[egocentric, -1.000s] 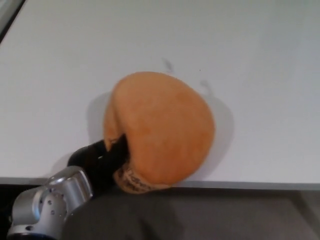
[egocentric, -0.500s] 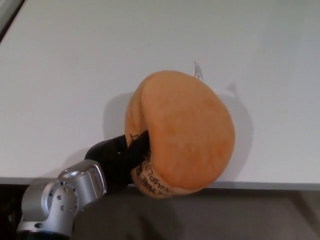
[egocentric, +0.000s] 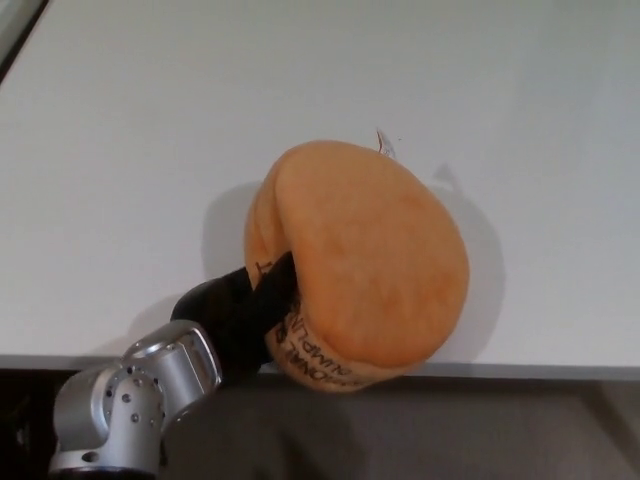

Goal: A soft plate is kept in the center of the table close to the robot and the robot uses its left hand to pick up the plate, turns it upside down and places it back on the table

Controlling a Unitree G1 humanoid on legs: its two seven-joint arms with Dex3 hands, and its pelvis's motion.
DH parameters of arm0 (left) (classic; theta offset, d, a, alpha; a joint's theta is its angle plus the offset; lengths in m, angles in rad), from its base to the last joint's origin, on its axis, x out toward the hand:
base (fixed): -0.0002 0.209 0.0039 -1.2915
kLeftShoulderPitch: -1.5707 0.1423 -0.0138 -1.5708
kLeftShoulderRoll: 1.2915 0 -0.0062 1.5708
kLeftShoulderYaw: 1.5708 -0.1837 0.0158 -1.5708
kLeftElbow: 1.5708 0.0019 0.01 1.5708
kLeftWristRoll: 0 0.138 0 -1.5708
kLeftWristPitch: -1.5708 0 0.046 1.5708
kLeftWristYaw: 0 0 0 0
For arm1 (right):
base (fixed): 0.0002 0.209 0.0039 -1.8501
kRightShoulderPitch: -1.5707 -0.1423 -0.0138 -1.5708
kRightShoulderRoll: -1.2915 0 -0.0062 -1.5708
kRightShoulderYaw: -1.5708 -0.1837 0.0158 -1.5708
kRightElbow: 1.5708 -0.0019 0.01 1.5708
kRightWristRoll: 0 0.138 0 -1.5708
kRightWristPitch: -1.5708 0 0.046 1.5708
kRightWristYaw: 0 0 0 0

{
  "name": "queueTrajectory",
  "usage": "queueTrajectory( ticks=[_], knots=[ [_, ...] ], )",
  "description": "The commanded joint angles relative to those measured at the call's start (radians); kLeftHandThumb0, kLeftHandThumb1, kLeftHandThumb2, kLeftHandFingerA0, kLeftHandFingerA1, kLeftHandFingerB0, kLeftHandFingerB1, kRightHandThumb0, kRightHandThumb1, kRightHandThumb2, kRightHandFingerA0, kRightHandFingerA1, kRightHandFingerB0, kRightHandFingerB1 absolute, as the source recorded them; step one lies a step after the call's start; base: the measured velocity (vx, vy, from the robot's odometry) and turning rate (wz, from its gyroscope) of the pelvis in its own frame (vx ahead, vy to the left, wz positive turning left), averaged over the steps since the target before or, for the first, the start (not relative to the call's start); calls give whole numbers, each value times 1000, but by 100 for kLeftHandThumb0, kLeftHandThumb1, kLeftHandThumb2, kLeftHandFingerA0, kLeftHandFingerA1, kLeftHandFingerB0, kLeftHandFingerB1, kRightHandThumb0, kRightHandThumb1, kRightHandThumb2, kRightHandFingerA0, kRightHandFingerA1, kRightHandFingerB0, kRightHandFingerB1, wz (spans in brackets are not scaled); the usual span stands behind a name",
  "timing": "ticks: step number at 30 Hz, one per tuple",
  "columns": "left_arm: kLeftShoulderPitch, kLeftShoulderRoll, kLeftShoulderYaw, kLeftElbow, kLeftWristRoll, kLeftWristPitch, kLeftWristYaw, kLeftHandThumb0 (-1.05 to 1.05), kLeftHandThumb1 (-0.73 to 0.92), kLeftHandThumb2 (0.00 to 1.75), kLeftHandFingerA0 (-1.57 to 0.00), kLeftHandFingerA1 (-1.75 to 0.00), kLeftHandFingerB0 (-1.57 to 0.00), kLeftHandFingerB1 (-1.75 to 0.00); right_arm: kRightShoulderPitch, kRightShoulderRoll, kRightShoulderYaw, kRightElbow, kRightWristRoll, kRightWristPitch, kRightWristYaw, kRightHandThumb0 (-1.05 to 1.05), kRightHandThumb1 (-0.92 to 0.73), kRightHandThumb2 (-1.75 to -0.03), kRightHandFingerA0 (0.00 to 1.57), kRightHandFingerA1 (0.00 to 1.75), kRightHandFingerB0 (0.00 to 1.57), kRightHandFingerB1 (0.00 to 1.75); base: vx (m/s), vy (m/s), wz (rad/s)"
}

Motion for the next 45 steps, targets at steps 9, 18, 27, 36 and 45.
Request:
queueTrajectory(
  ticks=[9, 18, 27, 36, 45],
  knots=[
    [3, -62, 74, -7, 80, -40, 83, -45, 83, 69, -84, -174, -71, -151, -7, -16, -3, 11, -8, -1, -10, -73, -92, -75, 29, 46, 6, 21, 0, 0, 0],
    [-18, -77, 100, -27, 124, -26, 139, -47, 85, 66, -64, -169, -56, -148, -3, -17, -3, 2, 3, 13, -4, -73, -92, -76, 25, 45, 4, 20, 0, 0, 0],
    [12, 30, 13, -79, 115, 26, -38, -100, 79, 115, 0, -19, 0, -8, -1, -12, -3, 2, 10, 16, -3, -75, -92, -75, 24, 44, 5, 21, 0, 0, 0],
    [-17, 130, -32, -90, 101, 89, -133, -102, 74, 106, 0, -20, 0, 0, -2, -15, -7, 11, 25, 17, 13, -80, -92, -73, 23, 43, 5, 20, 0, 0, 0],
    [-40, 157, -36, -101, 107, 132, -170, -104, 88, 69, 0, 0, 0, 0, -11, -13, -10, 33, 33, 3, 23, -81, -92, -73, 24, 42, 5, 20, 0, 0, 0]
  ],
)
